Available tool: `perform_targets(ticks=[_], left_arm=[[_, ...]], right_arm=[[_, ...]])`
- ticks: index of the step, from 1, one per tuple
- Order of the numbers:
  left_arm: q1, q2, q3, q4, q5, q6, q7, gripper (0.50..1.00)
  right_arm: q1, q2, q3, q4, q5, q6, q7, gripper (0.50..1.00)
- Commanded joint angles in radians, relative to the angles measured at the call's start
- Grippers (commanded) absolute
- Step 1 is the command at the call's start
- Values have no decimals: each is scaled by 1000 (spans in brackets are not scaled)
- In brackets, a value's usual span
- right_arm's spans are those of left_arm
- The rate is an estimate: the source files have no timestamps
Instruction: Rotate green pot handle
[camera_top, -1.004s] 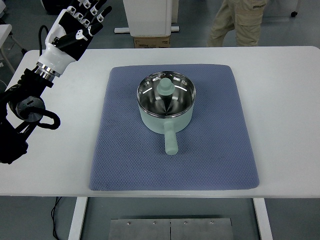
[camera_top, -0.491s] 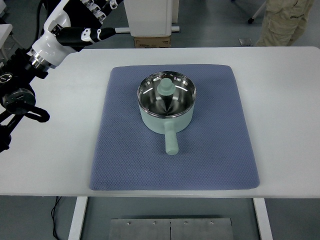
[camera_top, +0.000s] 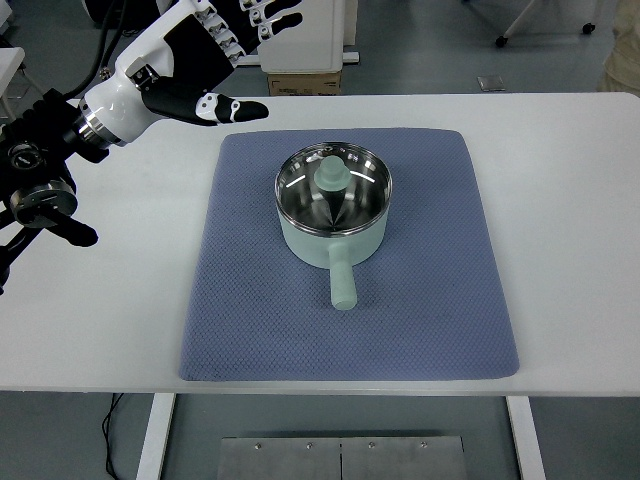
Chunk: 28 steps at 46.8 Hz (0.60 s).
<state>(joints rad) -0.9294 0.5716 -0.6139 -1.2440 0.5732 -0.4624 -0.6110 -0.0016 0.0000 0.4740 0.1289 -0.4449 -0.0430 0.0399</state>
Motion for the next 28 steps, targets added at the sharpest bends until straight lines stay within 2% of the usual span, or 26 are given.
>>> perform_targets(ticks=[1, 16, 23, 28], left_arm=[[-14, 14, 31, 0, 5, 4, 0, 1000], [-117, 28, 170, -35, 137, -12, 0, 1000], [-180, 44, 217, -84, 209, -114, 0, 1000], [-201, 44, 217, -103, 272, -148, 0, 1000]], right_arm=[[0, 0, 0, 0, 0, 0, 0, 1000], [0, 0, 0, 0, 0, -1, 0, 1000], [0, 0, 0, 0, 0, 0, 0, 1000], [0, 0, 0, 0, 0, 0, 0, 1000]])
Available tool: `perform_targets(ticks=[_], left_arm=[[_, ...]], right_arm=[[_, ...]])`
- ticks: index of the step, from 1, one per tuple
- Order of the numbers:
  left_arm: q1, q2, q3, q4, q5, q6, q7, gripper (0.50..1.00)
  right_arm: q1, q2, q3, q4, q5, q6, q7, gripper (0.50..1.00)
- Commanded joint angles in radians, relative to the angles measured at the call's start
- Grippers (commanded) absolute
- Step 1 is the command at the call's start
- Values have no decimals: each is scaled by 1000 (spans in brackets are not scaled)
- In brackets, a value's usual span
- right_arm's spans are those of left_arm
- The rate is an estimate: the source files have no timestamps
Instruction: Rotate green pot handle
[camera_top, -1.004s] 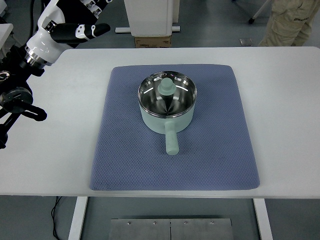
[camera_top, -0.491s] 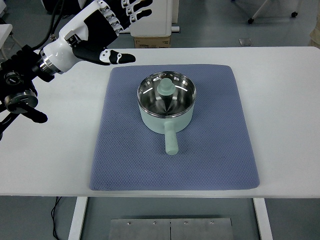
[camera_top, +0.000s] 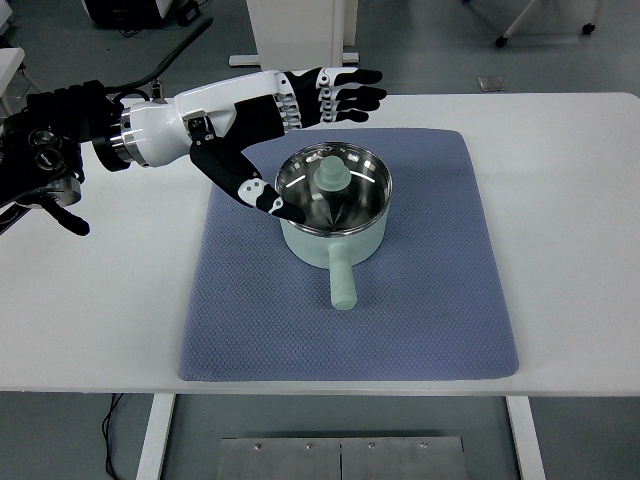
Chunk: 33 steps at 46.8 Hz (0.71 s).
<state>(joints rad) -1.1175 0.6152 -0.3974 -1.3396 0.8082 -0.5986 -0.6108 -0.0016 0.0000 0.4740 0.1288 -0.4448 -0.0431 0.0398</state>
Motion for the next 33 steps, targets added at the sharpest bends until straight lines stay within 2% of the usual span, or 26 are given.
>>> perform_targets(ticks=[1, 7, 14, 24, 28, 33], left_arm=[[-18, 0, 0, -7, 51, -12, 0, 1000], [-48, -3, 0, -7, 152, -12, 0, 1000], [-61, -3, 9, -1, 158, -12, 0, 1000], [-81, -8, 80, 8, 33, -12, 0, 1000], [-85, -8, 106, 45, -23, -12, 0, 1000], [-100, -9, 132, 60, -24, -12, 0, 1000]], right_arm=[[0, 0, 0, 0, 0, 0, 0, 1000], [0, 0, 0, 0, 0, 0, 0, 1000], [0, 0, 0, 0, 0, 0, 0, 1000], [0, 0, 0, 0, 0, 0, 0, 1000], [0, 0, 0, 0, 0, 0, 0, 1000], [0, 0, 0, 0, 0, 0, 0, 1000]])
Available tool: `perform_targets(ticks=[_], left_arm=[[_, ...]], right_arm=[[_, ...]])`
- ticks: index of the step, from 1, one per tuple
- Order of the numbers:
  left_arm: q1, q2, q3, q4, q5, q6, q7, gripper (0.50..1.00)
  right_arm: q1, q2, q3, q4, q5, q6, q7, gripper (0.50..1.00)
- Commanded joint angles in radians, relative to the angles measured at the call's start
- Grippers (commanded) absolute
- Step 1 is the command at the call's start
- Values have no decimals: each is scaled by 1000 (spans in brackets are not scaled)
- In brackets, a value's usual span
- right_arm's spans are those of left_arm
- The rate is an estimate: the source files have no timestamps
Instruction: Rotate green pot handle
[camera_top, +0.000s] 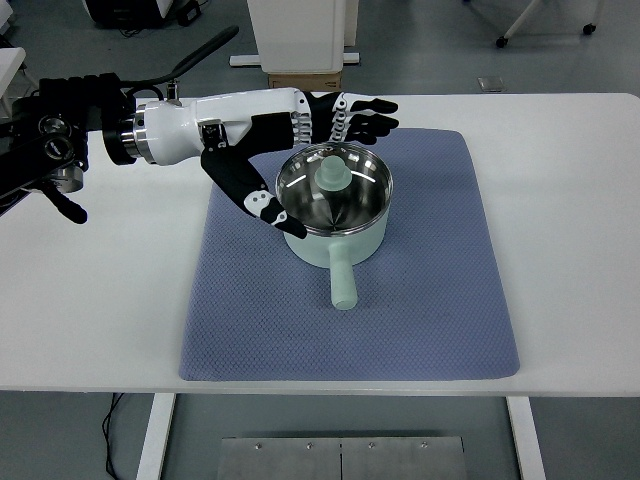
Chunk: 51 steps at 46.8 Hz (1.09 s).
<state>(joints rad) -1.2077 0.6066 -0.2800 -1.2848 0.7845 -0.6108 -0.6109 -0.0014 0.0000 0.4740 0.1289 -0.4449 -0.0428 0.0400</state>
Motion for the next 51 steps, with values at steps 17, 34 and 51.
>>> perform_targets(ticks=[17, 34, 51], left_arm=[[-95, 1, 157, 8, 10, 0, 0, 1000], [-153, -1, 170, 8, 25, 0, 0, 1000], [-193, -21, 173, 7, 446, 0, 0, 1000]], right_arm=[[0, 0, 0, 0, 0, 0, 0, 1000], [0, 0, 0, 0, 0, 0, 0, 1000], [0, 0, 0, 0, 0, 0, 0, 1000]])
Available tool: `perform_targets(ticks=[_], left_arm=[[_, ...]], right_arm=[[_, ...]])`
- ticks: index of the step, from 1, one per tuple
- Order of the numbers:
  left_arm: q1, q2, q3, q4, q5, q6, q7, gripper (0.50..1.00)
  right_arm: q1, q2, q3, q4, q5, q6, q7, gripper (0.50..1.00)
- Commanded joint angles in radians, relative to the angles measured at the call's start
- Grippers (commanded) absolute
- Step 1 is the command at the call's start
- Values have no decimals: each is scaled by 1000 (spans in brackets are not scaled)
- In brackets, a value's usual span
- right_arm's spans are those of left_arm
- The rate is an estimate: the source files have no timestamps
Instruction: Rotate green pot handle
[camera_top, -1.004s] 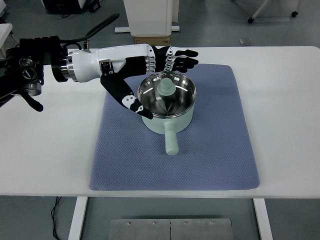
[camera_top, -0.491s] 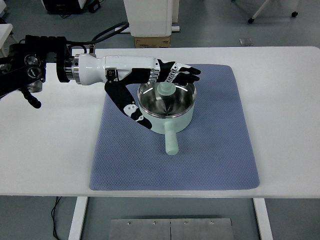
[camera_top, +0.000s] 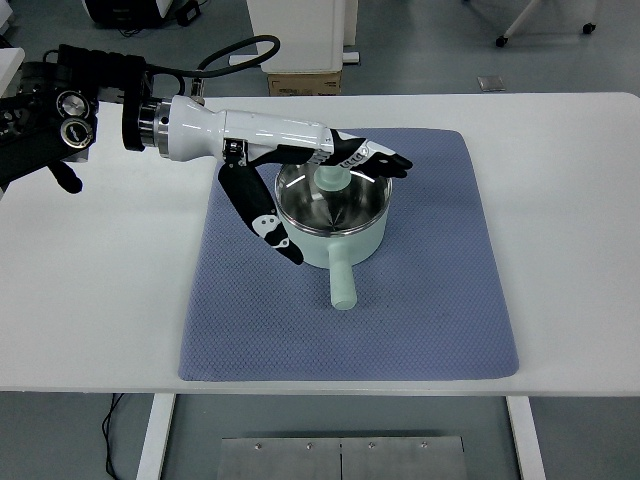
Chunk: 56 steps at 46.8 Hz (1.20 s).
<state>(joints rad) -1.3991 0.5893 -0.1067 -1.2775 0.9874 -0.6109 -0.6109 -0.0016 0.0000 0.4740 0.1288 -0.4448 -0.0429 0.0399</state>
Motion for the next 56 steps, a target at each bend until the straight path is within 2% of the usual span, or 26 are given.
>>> perform_targets(ticks=[1, 18, 25, 32, 47, 56], left_arm=[[-3, -8, -1, 1, 264, 0, 0, 1000], [-23, -85, -1, -2, 557, 0, 0, 1000], [-54, -101, 1, -3, 599, 0, 0, 1000], [-80, -149, 1, -6, 672, 0, 0, 1000], [-112, -233, 15, -13, 727, 0, 0, 1000], [-146, -276, 38, -57, 755, 0, 0, 1000]], right_arm=[[0, 0, 0, 0, 0, 0, 0, 1000], [0, 0, 0, 0, 0, 0, 0, 1000], [0, 0, 0, 0, 0, 0, 0, 1000], [0, 0, 0, 0, 0, 0, 0, 1000], [0, 0, 0, 0, 0, 0, 0, 1000], [0, 0, 0, 0, 0, 0, 0, 1000]])
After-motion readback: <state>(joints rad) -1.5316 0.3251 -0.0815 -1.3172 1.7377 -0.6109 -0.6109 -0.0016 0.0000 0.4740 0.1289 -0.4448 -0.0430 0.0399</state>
